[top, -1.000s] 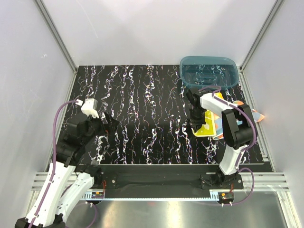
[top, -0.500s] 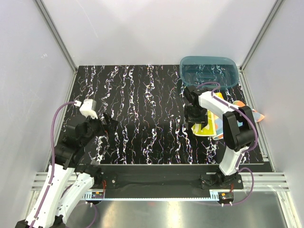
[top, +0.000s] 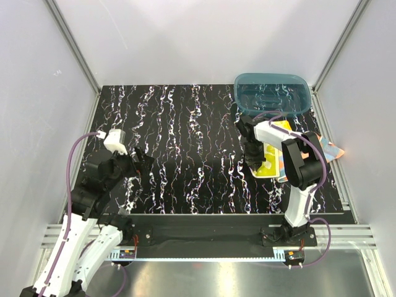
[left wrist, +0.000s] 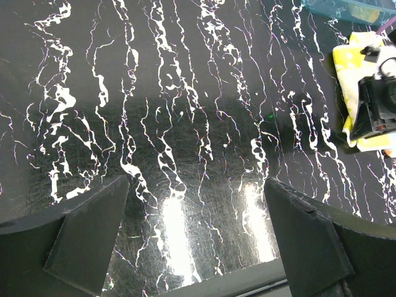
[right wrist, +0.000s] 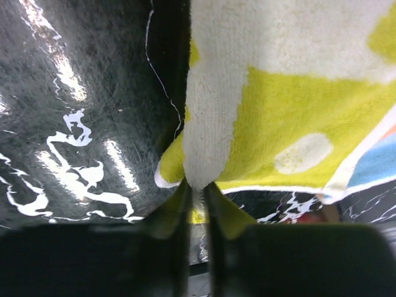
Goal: Roll the towels
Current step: Grab a towel with the right arm, then move the towel to the center of the board
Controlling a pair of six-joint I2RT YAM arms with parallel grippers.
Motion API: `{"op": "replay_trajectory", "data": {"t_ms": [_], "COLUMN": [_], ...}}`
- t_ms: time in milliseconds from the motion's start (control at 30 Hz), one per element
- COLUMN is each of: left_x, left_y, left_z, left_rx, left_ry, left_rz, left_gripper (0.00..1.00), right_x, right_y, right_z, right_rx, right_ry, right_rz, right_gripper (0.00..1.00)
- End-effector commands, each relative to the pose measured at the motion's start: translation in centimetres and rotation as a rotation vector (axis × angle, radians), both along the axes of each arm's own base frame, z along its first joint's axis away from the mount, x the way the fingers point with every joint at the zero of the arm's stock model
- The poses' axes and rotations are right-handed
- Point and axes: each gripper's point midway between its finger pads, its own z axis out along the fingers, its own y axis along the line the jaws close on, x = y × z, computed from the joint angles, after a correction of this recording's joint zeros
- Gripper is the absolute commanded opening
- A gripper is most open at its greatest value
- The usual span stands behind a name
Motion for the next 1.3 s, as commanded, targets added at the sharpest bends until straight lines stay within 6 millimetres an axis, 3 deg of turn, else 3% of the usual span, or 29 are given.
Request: {"op": "replay_trajectory", "data": {"t_ms": [0,67,133,233,267,333,367,433,467,500,533,567,600,667,733,767,833,867,933,967,1000,1033,1067,1100,1167,1267], "left_x": [0.5,0.5,0.4,0.4,0.4,0.4,0.4,0.4,0.4,0.4,0.5,0.4,0.5,0.5,0.5,0.5,0.4,0.5,0.5,0.6,0.5,0.5,0.6,0.6,0.4,-0.1], "left_y": [-0.1,-0.1,-0.1,-0.1,-0.1,0.0,0.0,0.0,0.1,0.2,0.1,0.2,0.3,0.4,0.6,0.6,0.7,1.1,1.5,1.6,1.7,1.7,1.7,1.7,1.8,1.1], "left_z": [0.8,0.8,0.8,0.9,1.0,1.0,1.1,1.0,1.0,1.0,1.1,1.0,1.0,1.0,1.0,1.0,1.0,1.0,1.0,1.1,0.9,0.8,1.0,0.9,0.3,-1.6], "left_rx": [-0.004,-0.005,-0.007,-0.007,-0.007,-0.008,-0.007,-0.007,-0.007,-0.004,-0.007,-0.004,-0.002,0.001,0.004,0.005,0.006,0.017,0.026,0.027,0.033,0.031,0.03,0.03,0.014,-0.036], "left_ry": [-0.043,-0.044,-0.043,-0.047,-0.05,-0.053,-0.054,-0.053,-0.053,-0.052,-0.054,-0.051,-0.053,-0.052,-0.054,-0.053,-0.052,-0.055,-0.053,-0.054,-0.046,-0.037,-0.026,-0.008,0.074,0.201], "left_rz": [0.001,0.0,-0.003,-0.002,0.0,0.001,0.003,0.006,0.008,0.013,0.014,0.015,0.021,0.026,0.035,0.038,0.039,0.059,0.081,0.087,0.093,0.098,0.101,0.108,0.143,0.166], "left_gripper": [0.99,0.99,0.99,0.99,0.99,0.99,0.99,0.99,0.99,0.99,0.99,0.99,0.99,0.99,0.99,0.99,0.99,0.99,0.99,0.99,0.99,0.99,0.99,0.99,0.99,0.99], "right_x": [1.0,1.2,1.2,2.3,3.8,3.9,5.4,4.5,5.6,5.2,4.5,4.4,3.8,3.2,3.8,3.2,3.6,2.5,2.4,0.9,1.0,0.5,-0.8,-1.2,-2.1,-1.7], "right_y": [0.5,0.6,0.8,2.5,3.8,6.2,8.8,11.6,14.2,15.7,16.2,16.9,17.6,16.6,14.7,13.7,12.9,11.9,10.9,9.6,8.6,7.9,6.7,6.2,5.8,6.5], "right_z": [0.1,0.4,1.0,3.7,6.3,9.6,13.7,18.2,23.4,26.2,28.4,33.0,34.9,37.4,36.5,34.1,31.7,27.8,24.2,19.9,18.1,16.5,13.4,12.3,10.4,10.6], "right_rx": [0.016,0.018,0.026,0.1,0.145,0.234,0.292,0.387,0.465,0.532,0.569,0.656,0.723,0.723,0.627,0.573,0.519,0.468,0.411,0.347,0.291,0.256,0.199,0.174,0.167,0.21], "right_ry": [-0.04,-0.04,-0.026,-0.056,-0.121,-0.133,-0.229,-0.242,-0.367,-0.408,-0.422,-0.544,-0.581,-0.656,-0.679,-0.623,-0.618,-0.533,-0.501,-0.408,-0.404,-0.381,-0.315,-0.295,-0.254,-0.296], "right_rz": [0.01,0.021,0.036,0.056,0.078,0.148,0.217,0.309,0.369,0.409,0.428,0.446,0.465,0.459,0.394,0.369,0.327,0.303,0.243,0.225,0.18,0.166,0.151,0.142,0.143,0.143], "right_gripper": [0.12,0.01,0.0,0.0,0.0,0.0,0.0,0.0,0.0,0.0,0.0,0.0,0.0,0.0,0.0,0.0,0.01,0.18,0.6,0.73,0.86,0.91,0.95,1.0,1.0,0.99]}}
